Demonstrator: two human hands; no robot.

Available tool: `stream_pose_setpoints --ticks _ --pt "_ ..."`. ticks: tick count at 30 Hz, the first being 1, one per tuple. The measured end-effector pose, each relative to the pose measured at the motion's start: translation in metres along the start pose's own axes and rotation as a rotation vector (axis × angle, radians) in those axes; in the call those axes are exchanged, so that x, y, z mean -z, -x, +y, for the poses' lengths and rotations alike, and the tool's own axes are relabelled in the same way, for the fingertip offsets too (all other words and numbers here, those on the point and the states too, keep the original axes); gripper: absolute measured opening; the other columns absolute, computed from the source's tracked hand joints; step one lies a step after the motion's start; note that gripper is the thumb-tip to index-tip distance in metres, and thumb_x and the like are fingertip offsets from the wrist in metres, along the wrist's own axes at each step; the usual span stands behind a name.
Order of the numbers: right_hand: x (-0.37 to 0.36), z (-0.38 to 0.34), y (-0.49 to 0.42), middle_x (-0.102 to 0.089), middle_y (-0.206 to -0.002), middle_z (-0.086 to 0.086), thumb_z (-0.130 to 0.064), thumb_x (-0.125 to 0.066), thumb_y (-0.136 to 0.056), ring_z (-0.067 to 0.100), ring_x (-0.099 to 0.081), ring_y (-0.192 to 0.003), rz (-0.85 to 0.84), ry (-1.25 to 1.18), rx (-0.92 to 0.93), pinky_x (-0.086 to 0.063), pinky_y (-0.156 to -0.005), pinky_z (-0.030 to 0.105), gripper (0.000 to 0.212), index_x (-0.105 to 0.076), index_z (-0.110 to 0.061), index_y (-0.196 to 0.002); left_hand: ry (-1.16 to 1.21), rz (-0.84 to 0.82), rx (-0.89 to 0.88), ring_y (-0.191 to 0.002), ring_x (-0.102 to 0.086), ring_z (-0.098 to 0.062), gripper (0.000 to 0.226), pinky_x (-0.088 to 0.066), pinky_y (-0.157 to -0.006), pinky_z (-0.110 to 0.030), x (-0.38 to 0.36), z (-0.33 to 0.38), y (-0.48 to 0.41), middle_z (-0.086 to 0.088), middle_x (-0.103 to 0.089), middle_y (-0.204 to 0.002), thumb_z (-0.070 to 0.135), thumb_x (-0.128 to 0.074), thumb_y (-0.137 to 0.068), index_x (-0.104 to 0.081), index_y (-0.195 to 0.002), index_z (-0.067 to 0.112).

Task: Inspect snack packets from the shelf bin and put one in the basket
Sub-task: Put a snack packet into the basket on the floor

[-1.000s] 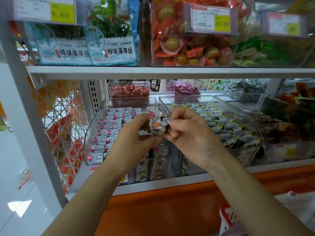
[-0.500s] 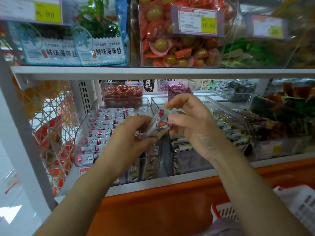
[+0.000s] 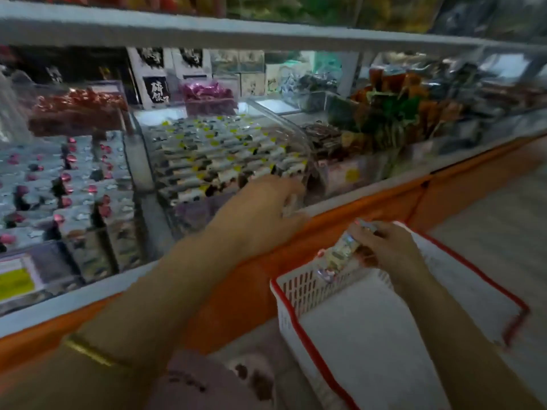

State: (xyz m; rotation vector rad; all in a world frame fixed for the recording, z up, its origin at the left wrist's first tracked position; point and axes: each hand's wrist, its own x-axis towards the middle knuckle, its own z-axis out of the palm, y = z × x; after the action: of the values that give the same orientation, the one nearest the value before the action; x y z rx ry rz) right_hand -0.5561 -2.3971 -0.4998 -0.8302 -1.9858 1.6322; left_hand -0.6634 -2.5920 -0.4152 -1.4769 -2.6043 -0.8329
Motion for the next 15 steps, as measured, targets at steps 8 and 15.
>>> stream_pose_setpoints --ticks 8,15 --pt "0.005 0.191 -0.005 -0.056 -0.07 0.018 -0.016 -0.066 -0.086 0.022 -0.054 -0.053 0.162 0.164 -0.527 -0.052 -0.048 0.025 0.023 -0.061 0.006 -0.082 0.036 -0.219 0.103 -0.102 -0.053 -0.011 0.042 -0.041 -0.078 -0.022 -0.085 0.006 -0.013 0.002 -0.054 -0.129 0.038 -0.055 -0.09 -0.051 -0.129 0.023" --pt "-0.01 0.276 -0.003 -0.058 -0.077 0.012 -0.012 -0.055 -0.092 0.021 -0.058 -0.066 0.13 -0.006 -0.823 -0.057 -0.063 0.027 0.023 -0.051 -0.009 -0.07 0.113 -0.208 0.169 -0.091 -0.049 -0.005 0.035 -0.036 -0.063 -0.01 -0.094 -0.016 0.002 0.004 -0.057 -0.12 0.036 -0.056 -0.089 -0.057 -0.122 0.023"
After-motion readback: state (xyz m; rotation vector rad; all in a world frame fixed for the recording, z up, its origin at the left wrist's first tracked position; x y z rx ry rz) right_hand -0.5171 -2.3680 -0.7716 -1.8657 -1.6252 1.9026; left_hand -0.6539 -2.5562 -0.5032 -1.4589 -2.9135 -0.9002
